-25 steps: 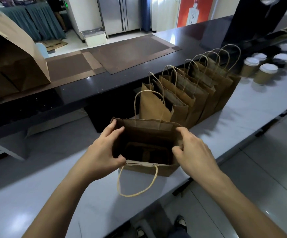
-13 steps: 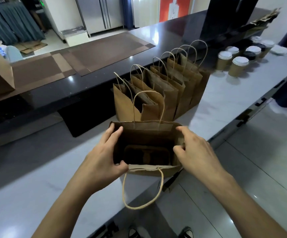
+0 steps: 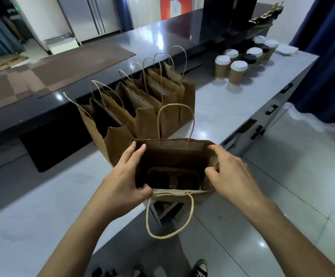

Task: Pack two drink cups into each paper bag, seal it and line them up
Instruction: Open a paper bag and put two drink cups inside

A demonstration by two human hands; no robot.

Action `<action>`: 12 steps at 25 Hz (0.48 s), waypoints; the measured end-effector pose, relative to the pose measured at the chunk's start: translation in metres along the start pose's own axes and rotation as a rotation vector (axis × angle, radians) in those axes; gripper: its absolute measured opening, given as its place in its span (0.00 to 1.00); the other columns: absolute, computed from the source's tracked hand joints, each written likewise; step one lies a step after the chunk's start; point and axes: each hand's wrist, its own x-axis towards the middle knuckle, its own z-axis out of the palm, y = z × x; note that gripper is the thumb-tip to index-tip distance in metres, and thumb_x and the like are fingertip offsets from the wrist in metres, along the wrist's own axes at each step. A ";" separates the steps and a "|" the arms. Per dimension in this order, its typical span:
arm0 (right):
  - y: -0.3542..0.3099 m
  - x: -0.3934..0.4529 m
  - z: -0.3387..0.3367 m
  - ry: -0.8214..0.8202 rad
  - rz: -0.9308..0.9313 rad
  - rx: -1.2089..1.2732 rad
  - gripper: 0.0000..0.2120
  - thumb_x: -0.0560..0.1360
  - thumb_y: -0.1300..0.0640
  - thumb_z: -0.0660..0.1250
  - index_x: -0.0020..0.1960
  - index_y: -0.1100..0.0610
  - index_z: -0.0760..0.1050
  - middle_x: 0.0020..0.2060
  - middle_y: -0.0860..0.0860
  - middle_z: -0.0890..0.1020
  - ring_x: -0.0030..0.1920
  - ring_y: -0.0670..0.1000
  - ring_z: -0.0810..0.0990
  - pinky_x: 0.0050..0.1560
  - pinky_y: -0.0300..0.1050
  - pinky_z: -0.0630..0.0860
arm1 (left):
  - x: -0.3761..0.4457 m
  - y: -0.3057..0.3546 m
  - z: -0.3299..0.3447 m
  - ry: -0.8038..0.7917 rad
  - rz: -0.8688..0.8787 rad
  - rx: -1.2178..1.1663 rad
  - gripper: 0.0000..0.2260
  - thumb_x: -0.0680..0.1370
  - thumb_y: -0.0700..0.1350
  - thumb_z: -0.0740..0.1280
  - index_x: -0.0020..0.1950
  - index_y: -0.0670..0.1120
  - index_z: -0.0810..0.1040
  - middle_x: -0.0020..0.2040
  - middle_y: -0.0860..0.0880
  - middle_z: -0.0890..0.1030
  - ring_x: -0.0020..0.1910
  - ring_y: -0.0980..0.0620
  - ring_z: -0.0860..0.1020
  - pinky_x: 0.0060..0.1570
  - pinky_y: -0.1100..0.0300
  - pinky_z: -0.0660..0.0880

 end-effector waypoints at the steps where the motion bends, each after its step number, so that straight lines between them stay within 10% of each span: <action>1: 0.012 0.000 -0.008 0.007 0.012 0.000 0.27 0.77 0.56 0.64 0.75 0.46 0.65 0.45 0.44 0.78 0.46 0.49 0.77 0.45 0.46 0.72 | 0.006 0.011 0.008 -0.012 0.007 -0.007 0.44 0.72 0.48 0.73 0.81 0.61 0.51 0.81 0.63 0.46 0.72 0.53 0.69 0.46 0.75 0.71; 7: 0.073 0.002 -0.047 0.056 0.057 0.019 0.27 0.78 0.57 0.65 0.76 0.47 0.65 0.50 0.46 0.79 0.48 0.50 0.77 0.46 0.46 0.72 | 0.038 0.067 0.048 -0.087 0.028 0.006 0.45 0.71 0.50 0.74 0.81 0.62 0.50 0.81 0.64 0.45 0.49 0.55 0.79 0.42 0.70 0.73; 12: 0.111 -0.002 -0.073 0.106 0.115 0.010 0.27 0.79 0.56 0.65 0.76 0.46 0.64 0.50 0.44 0.76 0.48 0.50 0.78 0.45 0.46 0.72 | 0.062 0.104 0.069 -0.133 0.126 0.001 0.45 0.71 0.51 0.72 0.81 0.61 0.49 0.81 0.62 0.45 0.77 0.50 0.62 0.65 0.50 0.74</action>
